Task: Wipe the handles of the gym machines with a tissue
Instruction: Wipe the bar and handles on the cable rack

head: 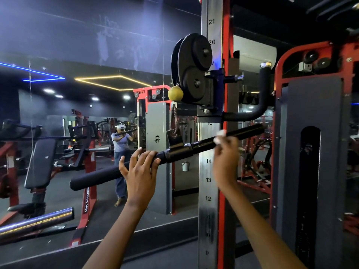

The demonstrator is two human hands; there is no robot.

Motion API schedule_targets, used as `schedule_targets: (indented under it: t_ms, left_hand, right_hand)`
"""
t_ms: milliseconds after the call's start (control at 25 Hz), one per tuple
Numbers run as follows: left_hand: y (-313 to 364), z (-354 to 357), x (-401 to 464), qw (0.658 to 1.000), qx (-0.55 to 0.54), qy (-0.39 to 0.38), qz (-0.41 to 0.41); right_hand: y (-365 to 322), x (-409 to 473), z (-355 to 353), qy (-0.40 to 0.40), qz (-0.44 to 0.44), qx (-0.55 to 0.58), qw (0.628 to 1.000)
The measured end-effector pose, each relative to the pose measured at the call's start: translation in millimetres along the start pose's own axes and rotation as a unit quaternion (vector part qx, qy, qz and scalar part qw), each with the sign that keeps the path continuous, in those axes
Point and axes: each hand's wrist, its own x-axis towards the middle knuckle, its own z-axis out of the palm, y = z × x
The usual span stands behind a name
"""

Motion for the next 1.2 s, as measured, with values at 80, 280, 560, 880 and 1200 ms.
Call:
schedule_targets:
  t_ms: [80,280,560,880,1200]
  left_hand:
    - [0.8,2.0,-0.6,1.0,0.007,0.005,0.0]
    - [-1.8,-0.6,2.0,1.0,0.013,0.02,0.012]
    - [-7.6,-17.5,8.3,0.996,0.076,-0.007,0.042]
    - [-24.0,-48.1,18.7,0.992,0.0,-0.115,0.043]
    - [-92.1,-89.9,8.1,0.98,0.136,-0.138,-0.052]
  right_hand:
    - [-16.0,-25.0,14.3,-0.137,-0.183,-0.088,0.97]
    - [11.8,43.8,-9.2,-0.127,-0.072,-0.268,0.952]
    - [-31.7,15.7,25.4,-0.288,-0.149,-0.178,0.929]
    - [-55.7,-52.2,36.5,-0.182,-0.277,-0.097,0.938]
    - [-102.5,-78.7,62.3,-0.183,-0.117,-0.052,0.975]
